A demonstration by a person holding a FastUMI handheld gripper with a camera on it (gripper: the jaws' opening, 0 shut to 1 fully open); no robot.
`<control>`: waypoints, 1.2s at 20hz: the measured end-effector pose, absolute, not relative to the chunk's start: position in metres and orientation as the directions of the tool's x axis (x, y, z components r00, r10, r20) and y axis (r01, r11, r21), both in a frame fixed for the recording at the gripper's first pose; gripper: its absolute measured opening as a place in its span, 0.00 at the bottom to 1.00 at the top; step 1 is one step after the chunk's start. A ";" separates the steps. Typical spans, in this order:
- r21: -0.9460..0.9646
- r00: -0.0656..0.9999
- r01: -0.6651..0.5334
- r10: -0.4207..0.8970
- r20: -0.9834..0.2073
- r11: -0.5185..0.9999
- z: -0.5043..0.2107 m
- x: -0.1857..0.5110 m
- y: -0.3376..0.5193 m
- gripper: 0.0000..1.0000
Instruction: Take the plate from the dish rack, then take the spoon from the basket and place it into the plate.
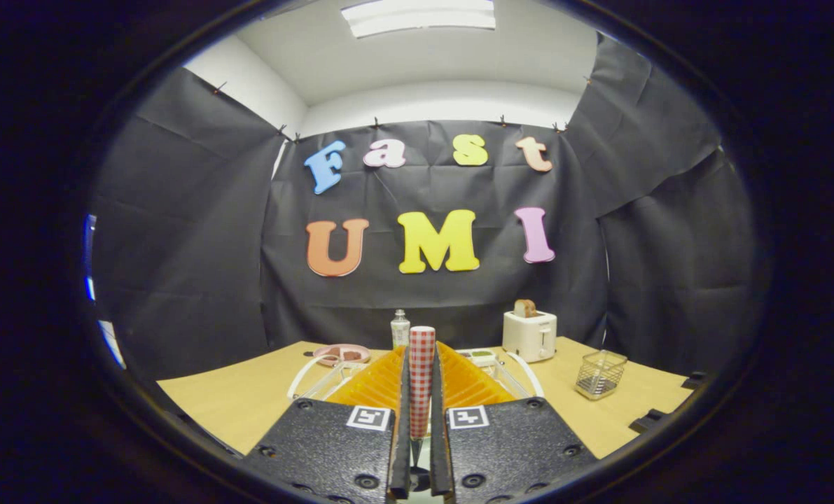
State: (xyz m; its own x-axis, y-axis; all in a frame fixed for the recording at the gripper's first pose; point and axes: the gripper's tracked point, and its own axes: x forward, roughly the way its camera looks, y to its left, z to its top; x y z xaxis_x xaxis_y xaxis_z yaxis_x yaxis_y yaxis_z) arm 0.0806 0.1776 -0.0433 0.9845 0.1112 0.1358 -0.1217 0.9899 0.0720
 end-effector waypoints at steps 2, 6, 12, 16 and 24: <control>0.117 0.990 -0.109 0.097 0.104 0.987 -0.063 0.087 0.177 0.17; 0.131 0.998 -0.062 0.058 0.037 0.989 -0.092 0.100 0.172 0.18; 0.097 0.996 -0.085 0.088 -0.033 0.992 -0.108 0.105 0.166 0.19; 0.049 0.996 -0.069 0.071 -0.056 0.996 -0.113 0.107 0.148 0.23; 0.020 0.990 -0.013 0.016 -0.138 1.000 -0.099 0.107 0.094 0.64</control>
State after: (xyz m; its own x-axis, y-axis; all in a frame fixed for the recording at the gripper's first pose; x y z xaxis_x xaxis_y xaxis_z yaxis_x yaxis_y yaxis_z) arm 0.1065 0.0944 -0.0993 0.9903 0.0160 -0.1380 -0.0134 0.9997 0.0202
